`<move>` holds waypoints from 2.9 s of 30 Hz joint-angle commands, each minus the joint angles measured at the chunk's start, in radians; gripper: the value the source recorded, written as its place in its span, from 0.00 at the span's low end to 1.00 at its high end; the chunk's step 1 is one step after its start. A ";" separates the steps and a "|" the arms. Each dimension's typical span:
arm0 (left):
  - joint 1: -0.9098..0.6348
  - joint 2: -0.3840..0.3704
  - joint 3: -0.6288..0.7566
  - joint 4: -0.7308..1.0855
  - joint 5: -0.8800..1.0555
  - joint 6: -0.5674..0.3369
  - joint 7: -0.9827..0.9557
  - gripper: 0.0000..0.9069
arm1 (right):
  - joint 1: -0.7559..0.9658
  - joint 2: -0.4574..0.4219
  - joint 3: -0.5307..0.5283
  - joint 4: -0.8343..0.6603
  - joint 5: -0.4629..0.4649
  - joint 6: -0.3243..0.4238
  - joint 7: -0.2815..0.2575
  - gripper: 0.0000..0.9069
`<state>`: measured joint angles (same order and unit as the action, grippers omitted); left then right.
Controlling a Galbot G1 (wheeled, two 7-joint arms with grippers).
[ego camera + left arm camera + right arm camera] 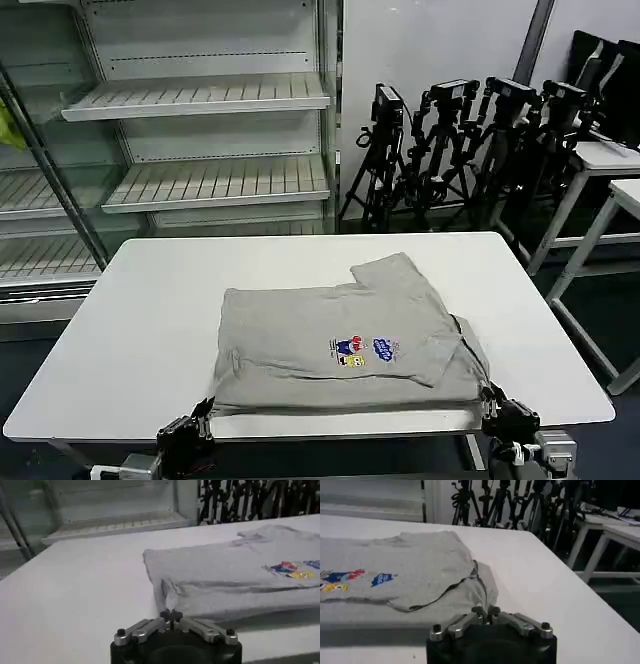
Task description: Fold and organize the clothes.
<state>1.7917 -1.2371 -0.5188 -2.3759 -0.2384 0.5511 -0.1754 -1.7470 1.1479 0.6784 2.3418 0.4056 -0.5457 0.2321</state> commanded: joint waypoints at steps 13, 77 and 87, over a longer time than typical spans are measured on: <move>-0.244 0.132 -0.103 -0.008 -0.250 0.027 -0.002 1.00 | 0.381 -0.066 -0.029 -0.047 0.112 -0.028 0.048 1.00; -1.056 0.204 0.431 0.866 -0.469 0.027 -0.049 0.03 | 1.376 0.130 -0.622 -1.365 0.237 -0.042 -0.068 0.00; -1.033 0.222 0.420 0.836 -0.487 0.027 -0.039 0.03 | 1.362 0.125 -0.605 -1.335 0.292 -0.038 -0.074 0.00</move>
<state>0.7549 -1.0153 -0.1023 -1.5385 -0.7175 0.5736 -0.2155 -0.3855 1.2678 0.0796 1.0221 0.6408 -0.5794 0.1682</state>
